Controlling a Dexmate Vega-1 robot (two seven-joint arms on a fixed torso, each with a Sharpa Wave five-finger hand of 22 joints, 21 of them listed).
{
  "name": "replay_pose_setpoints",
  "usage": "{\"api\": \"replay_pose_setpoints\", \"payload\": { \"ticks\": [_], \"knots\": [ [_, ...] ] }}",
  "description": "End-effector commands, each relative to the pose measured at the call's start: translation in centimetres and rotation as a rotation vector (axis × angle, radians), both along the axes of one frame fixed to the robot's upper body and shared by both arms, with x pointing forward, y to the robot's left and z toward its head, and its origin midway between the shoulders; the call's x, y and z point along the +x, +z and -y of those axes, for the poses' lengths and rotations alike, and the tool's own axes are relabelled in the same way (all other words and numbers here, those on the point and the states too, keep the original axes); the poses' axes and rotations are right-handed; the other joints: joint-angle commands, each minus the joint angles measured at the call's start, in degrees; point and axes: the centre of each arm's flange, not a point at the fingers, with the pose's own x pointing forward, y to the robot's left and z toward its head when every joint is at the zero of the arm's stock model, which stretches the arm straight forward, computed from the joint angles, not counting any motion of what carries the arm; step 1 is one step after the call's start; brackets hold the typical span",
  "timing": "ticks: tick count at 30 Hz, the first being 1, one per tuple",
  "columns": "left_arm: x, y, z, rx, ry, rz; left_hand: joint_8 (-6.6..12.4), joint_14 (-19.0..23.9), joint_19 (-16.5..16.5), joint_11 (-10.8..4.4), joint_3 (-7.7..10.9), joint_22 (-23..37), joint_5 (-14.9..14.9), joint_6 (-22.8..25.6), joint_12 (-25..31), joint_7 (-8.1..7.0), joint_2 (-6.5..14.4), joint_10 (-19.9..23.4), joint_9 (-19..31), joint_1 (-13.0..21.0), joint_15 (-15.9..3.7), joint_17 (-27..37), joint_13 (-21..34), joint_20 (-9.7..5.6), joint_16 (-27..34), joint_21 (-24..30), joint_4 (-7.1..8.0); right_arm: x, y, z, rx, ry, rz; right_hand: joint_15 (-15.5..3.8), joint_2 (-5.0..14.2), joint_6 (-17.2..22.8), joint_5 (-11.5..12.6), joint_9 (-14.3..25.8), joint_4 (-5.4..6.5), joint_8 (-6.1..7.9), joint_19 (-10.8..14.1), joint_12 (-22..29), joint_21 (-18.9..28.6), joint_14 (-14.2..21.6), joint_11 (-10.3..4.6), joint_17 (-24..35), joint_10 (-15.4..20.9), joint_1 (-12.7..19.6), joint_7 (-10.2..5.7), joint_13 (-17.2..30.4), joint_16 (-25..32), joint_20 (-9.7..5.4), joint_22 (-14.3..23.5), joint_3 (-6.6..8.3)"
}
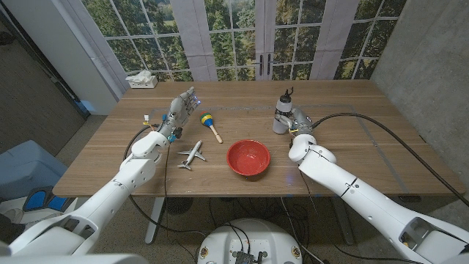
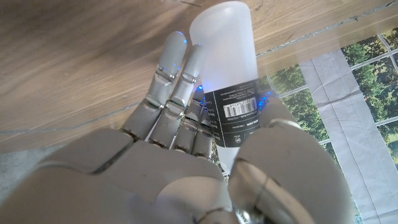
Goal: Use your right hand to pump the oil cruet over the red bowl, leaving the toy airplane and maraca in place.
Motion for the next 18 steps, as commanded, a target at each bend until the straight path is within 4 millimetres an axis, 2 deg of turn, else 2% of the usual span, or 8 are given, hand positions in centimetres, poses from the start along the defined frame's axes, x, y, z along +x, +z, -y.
{"api": "replay_pose_setpoints", "payload": {
  "ticks": [1,5,9,13,18],
  "knots": [
    [0.2,0.1,-0.08,0.0,-0.001,0.0,0.35,-4.61,-0.27,-0.01,0.21,0.25,0.06,-0.22,0.06,-0.34,3.47,-3.7,0.16,-0.16,-2.59,0.12,0.13,0.25,0.14,0.14,-0.25,-0.01,-0.1,0.15,-0.026,-0.003,-0.024,-2.9,-2.17,-2.88,-0.37,-0.07,-0.12,-0.38,0.29,-0.44,-0.01,-1.6,0.24,0.31,-2.69,-0.89,0.64,-0.34,-0.97,-2.38,0.2,-1.15],
    [0.26,0.23,-0.11,0.002,-0.002,0.003,0.35,-4.6,-0.19,0.03,0.22,0.25,0.06,-0.22,0.06,-0.34,3.47,-3.72,0.16,-0.17,-2.57,0.12,0.13,0.26,0.14,0.16,-0.26,-0.06,-0.3,0.12,-0.034,-0.005,-0.025,-2.97,-2.87,-6.27,-0.13,-0.15,-0.35,-0.52,-1.45,-0.49,-1.0,-3.57,0.07,0.48,-5.37,-1.18,0.75,-0.89,-2.22,-1.42,0.22,-1.82],
    [0.36,0.36,-0.15,0.003,-0.003,0.003,0.36,-4.59,-0.21,-0.02,0.22,0.25,0.06,-0.18,0.05,-0.36,3.46,-3.73,0.16,-0.17,-2.58,0.12,0.13,0.28,0.14,0.15,-0.26,-0.1,-0.52,0.07,-0.041,-0.013,-0.023,-3.17,-2.99,-8.03,0.1,-0.19,-0.7,-0.53,-2.04,-0.5,-1.47,-4.8,-0.01,0.6,-6.79,-0.74,0.61,-1.18,-2.97,-1.27,0.18,-1.85],
    [0.44,0.49,-0.19,0.005,-0.004,0.005,0.35,-4.6,-0.21,-0.08,0.22,0.25,0.06,-0.18,0.05,-0.42,3.44,-3.73,0.16,-0.18,-2.59,0.12,0.13,0.29,0.14,0.15,-0.26,-0.27,-0.78,-0.03,-0.073,-0.027,-0.002,-2.86,-3.12,-9.39,0.4,-0.22,-1.29,-0.16,-3.65,-0.37,-2.36,-6.92,-0.27,1.03,-8.41,0.1,0.13,-1.57,-3.9,-0.78,0.18,-2.0],
    [0.53,0.6,-0.24,0.005,-0.004,0.007,0.35,-4.59,-0.18,-0.05,0.22,0.25,0.05,-0.16,0.06,-0.42,3.43,-3.71,0.16,-0.18,-2.59,0.12,0.13,0.28,0.14,0.16,-0.28,-0.61,-0.97,-0.2,-0.101,-0.042,0.034,-1.88,-4.05,-11.9,0.56,-0.26,-1.65,0.05,-5.7,-0.39,-3.77,-11.97,0.03,0.4,-11.6,-0.14,-0.26,-2.21,-6.47,0.72,0.1,-3.79]
  ]
}}
